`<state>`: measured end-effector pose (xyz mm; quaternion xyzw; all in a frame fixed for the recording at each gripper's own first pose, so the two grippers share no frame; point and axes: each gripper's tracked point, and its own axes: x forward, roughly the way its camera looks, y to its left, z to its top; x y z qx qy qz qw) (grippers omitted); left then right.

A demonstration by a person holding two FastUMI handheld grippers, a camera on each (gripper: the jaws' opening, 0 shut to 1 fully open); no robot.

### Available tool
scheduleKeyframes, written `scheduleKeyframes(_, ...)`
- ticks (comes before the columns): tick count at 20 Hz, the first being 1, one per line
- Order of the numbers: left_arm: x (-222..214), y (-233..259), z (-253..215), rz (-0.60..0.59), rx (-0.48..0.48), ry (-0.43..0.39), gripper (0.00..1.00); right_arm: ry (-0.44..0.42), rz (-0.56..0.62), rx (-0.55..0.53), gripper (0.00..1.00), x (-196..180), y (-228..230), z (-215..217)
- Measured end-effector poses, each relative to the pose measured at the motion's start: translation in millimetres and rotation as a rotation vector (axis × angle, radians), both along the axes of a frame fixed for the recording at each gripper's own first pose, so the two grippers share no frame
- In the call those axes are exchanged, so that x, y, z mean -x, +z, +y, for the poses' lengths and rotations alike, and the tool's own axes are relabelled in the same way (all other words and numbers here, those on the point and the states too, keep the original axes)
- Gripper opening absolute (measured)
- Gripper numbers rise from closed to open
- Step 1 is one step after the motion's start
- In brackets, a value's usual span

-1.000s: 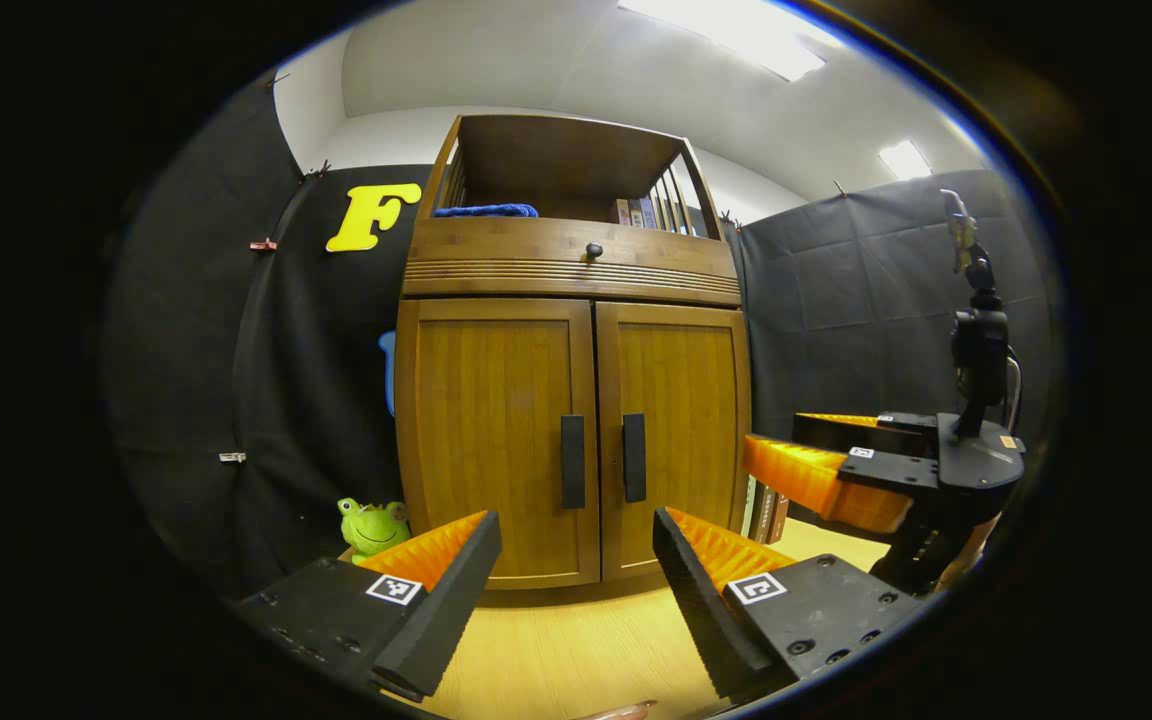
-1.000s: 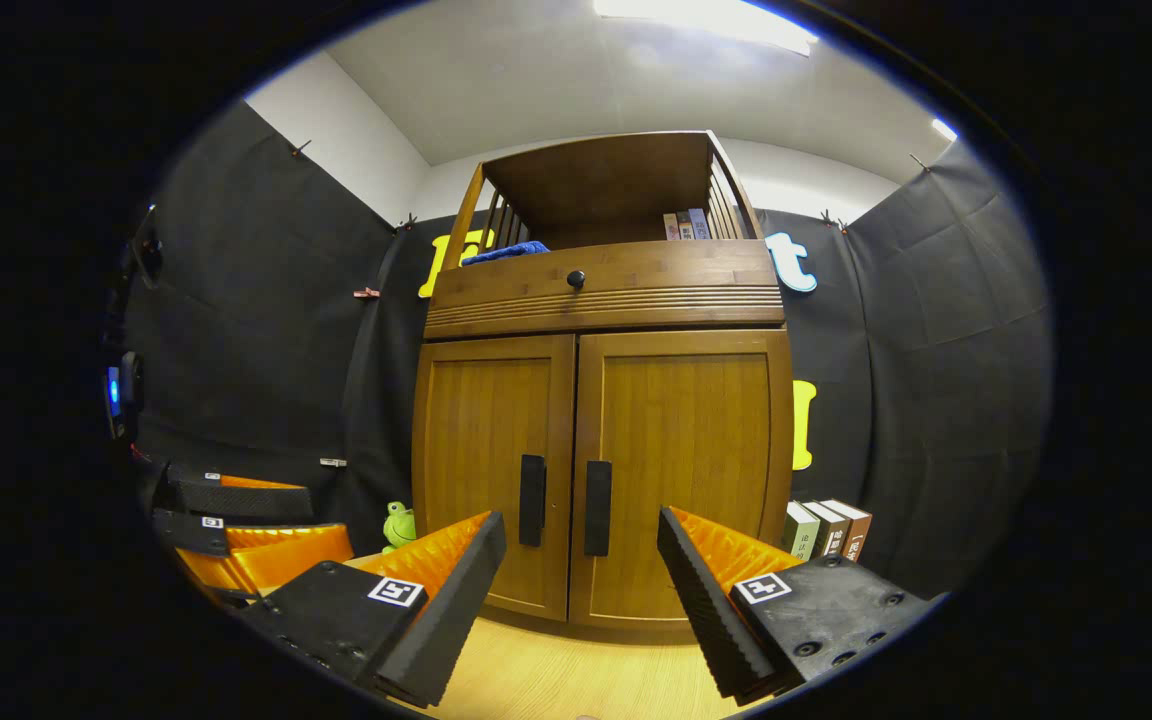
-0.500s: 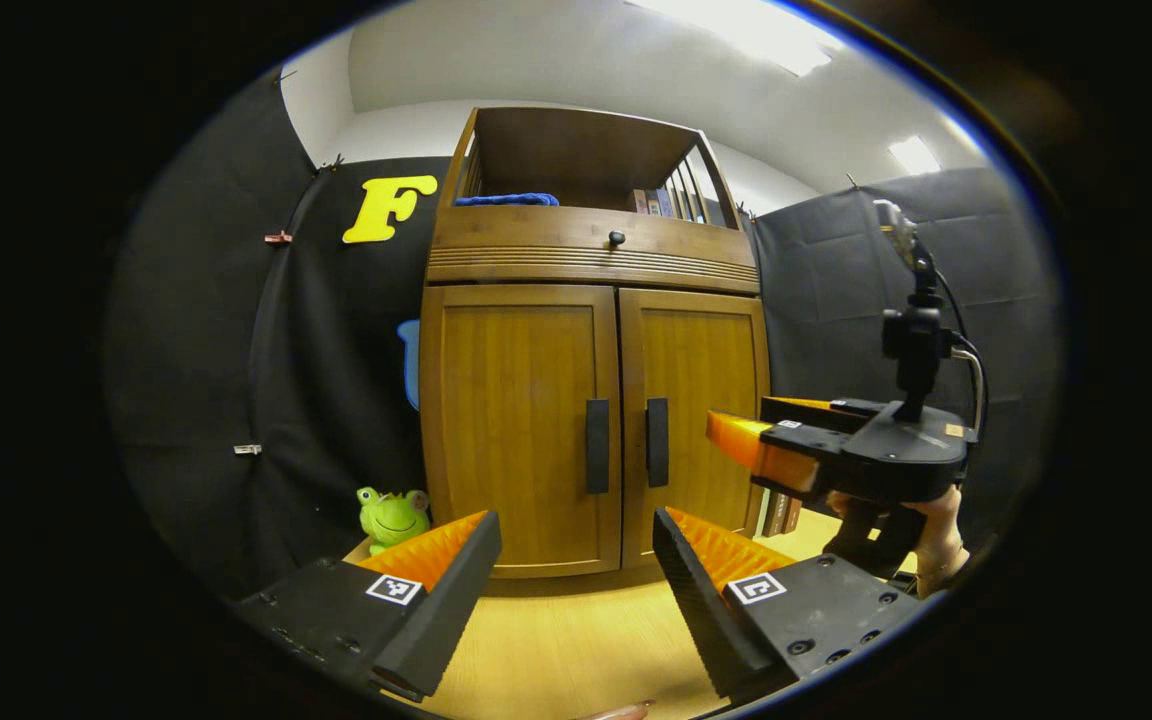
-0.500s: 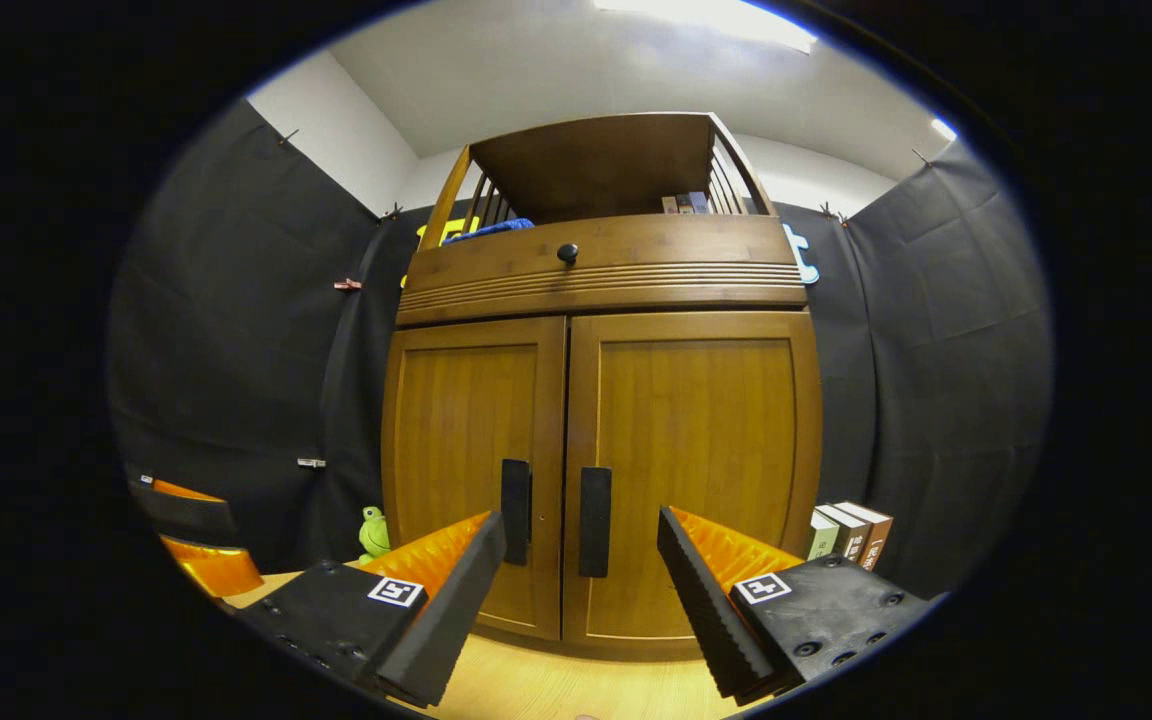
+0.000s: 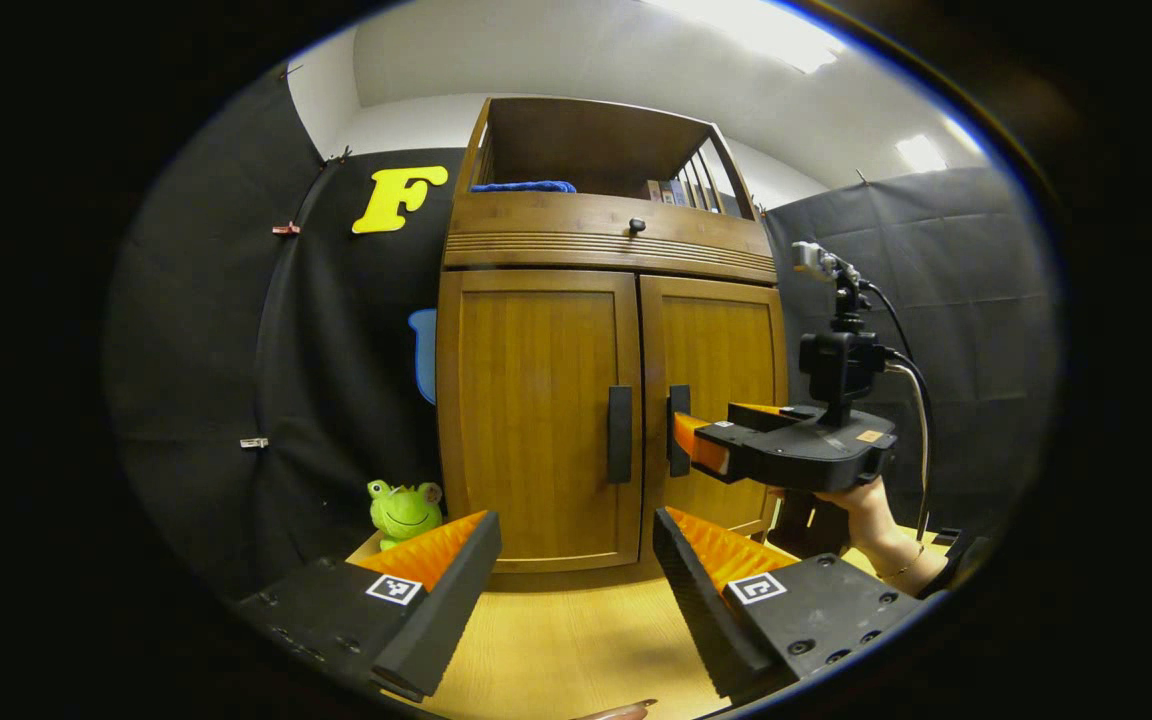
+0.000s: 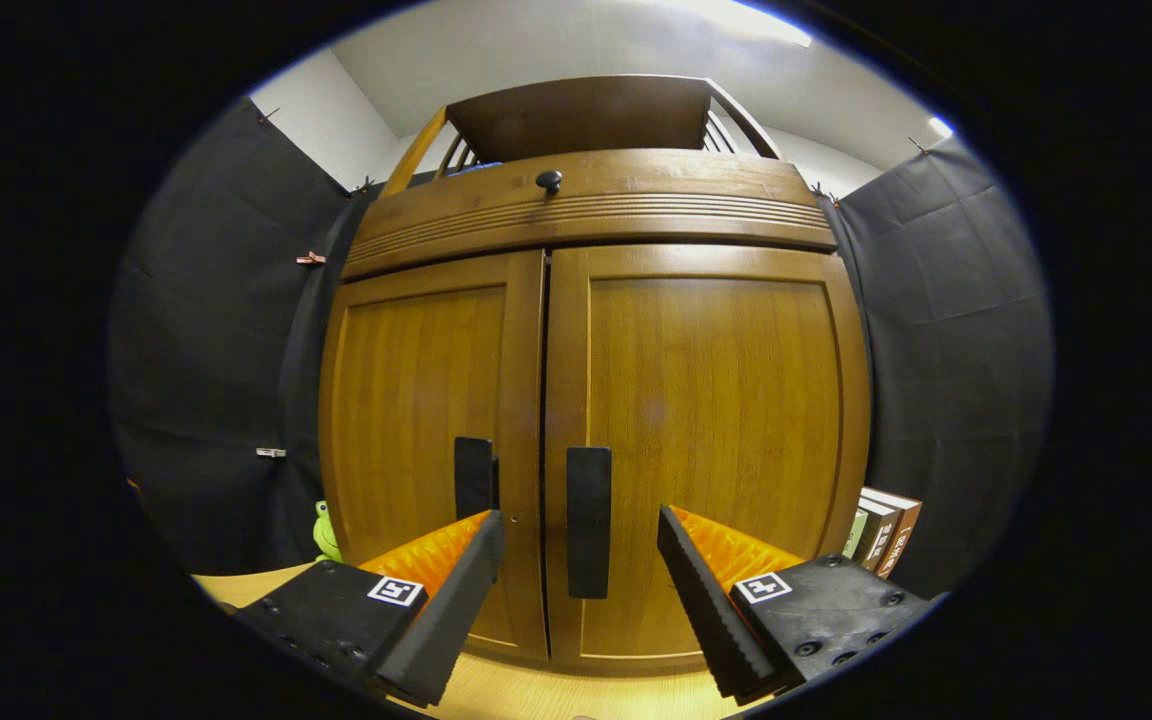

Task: Open the right door of the double-door shoe cabinet with the right hand, and open the left door with the left hand.

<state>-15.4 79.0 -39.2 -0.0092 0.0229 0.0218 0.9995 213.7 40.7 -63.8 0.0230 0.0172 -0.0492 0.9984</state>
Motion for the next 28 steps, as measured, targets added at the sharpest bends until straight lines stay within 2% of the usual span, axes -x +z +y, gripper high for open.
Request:
scheduleKeyframes(3, -2, -4, 6, 0.013, -0.018, 0.009, 0.95, -0.053, -0.023, 0.017, 0.96, -20, -3, -5)
scheduleKeyframes(8, -3, -7, 14, 0.019, -0.015, 0.02, 0.95, -0.092, -0.062, 0.024, 0.93, -37, -4, -11)
scheduleKeyframes(9, -4, -9, 15, 0.022, -0.016, 0.02, 0.95, -0.098, -0.064, 0.02, 0.87, -39, -5, -11)
scheduleKeyframes(12, -5, -12, 20, 0.021, -0.017, 0.019, 0.95, -0.087, -0.047, -0.01, 0.89, -48, -12, -7)
scheduleKeyframes(15, -1, -11, 26, 0.013, -0.01, 0.026, 0.95, -0.098, -0.028, -0.007, 0.63, -55, -22, -9)
scheduleKeyframes(18, 0, -8, 34, 0.004, 0.003, 0.042, 0.95, -0.098, -0.014, 0.008, 0.6, -53, -23, -6)
scheduleKeyframes(19, 1, -9, 36, 0.002, 0.008, 0.047, 0.95, -0.11, -0.031, 0.021, 0.48, -70, -31, -7)
scheduleKeyframes(21, 2, -10, 38, 0.003, 0.015, 0.053, 0.95, -0.109, -0.028, 0.033, 0.26, -60, -29, -7)
scheduleKeyframes(22, 1, -9, 39, 0.004, 0.015, 0.056, 0.95, -0.102, -0.01, 0.025, 0.3, -60, -32, -7)
scheduleKeyframes(23, 2, -10, 38, 0.005, 0.013, 0.057, 0.95, -0.097, -0.011, 0.021, 0.16, -59, -30, -6)
scheduleKeyframes(24, 2, -10, 37, 0.009, 0.012, 0.056, 0.95, -0.091, 0.005, 0.018, 0.2, -57, -32, -7)
scheduleKeyframes(26, 4, -11, 32, 0.012, 0.008, 0.047, 0.95, -0.076, 0.007, 0.039, 0.2, -48, -30, -4)
scheduleKeyframes(27, 5, -11, 30, 0.01, 0.005, 0.043, 0.95, -0.066, 0.006, 0.041, 0.24, -41, -30, -3)
scheduleKeyframes(28, 5, -9, 28, 0.005, 0.004, 0.041, 0.95, -0.052, 0.008, 0.034, 0.2, -34, -28, -3)
